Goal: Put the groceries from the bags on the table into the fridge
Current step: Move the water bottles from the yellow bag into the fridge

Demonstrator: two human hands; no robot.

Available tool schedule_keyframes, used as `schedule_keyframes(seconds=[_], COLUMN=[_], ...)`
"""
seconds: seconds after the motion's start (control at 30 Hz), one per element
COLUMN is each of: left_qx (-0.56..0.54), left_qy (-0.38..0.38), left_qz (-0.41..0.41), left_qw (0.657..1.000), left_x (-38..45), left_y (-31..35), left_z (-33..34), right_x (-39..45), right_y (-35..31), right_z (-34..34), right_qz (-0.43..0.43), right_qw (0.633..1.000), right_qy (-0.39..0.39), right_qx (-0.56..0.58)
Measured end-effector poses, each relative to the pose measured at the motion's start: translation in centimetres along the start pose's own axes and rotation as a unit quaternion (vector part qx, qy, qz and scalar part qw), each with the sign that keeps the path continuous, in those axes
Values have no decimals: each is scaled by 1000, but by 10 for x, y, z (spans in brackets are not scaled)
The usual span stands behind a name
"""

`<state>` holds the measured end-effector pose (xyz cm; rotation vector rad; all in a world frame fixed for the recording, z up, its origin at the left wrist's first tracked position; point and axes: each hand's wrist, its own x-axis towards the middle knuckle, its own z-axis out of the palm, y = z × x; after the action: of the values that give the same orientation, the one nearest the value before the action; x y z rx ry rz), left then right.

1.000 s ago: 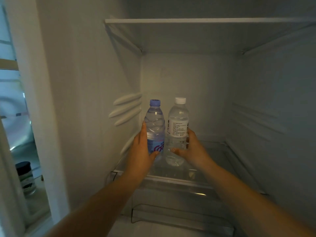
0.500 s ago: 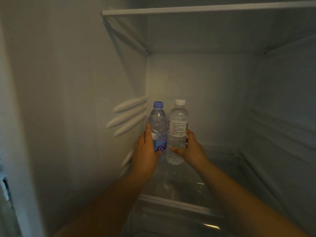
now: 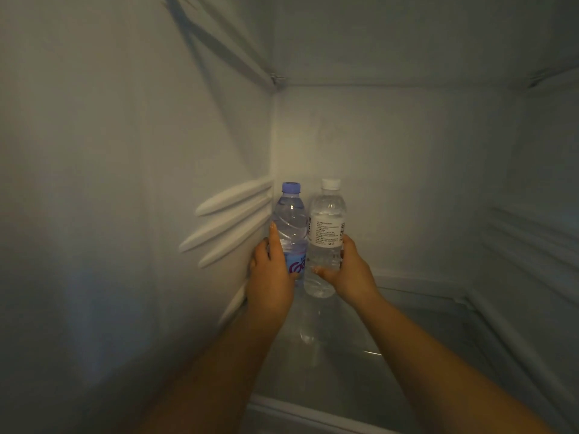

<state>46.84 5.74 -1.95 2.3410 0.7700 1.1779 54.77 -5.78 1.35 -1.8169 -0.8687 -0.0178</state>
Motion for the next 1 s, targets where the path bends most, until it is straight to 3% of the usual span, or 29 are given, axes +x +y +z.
schedule_keyframes(seconds=[0.67, 0.83, 1.0], left_qx=[-56, -120, -82], left_qy=[-2, -11, -49], left_qz=[-9, -7, 50], left_qw=[998, 993, 994], left_x=[5, 1, -31], left_y=[0, -6, 9], left_z=[3, -3, -35], right_x=[8, -11, -57], right_y=[6, -5, -22], right_z=[-2, -18, -44], right_qz=[-21, 12, -46], right_qw=[999, 997, 974], right_qy=[-24, -10, -3], right_qx=[-9, -78, -220])
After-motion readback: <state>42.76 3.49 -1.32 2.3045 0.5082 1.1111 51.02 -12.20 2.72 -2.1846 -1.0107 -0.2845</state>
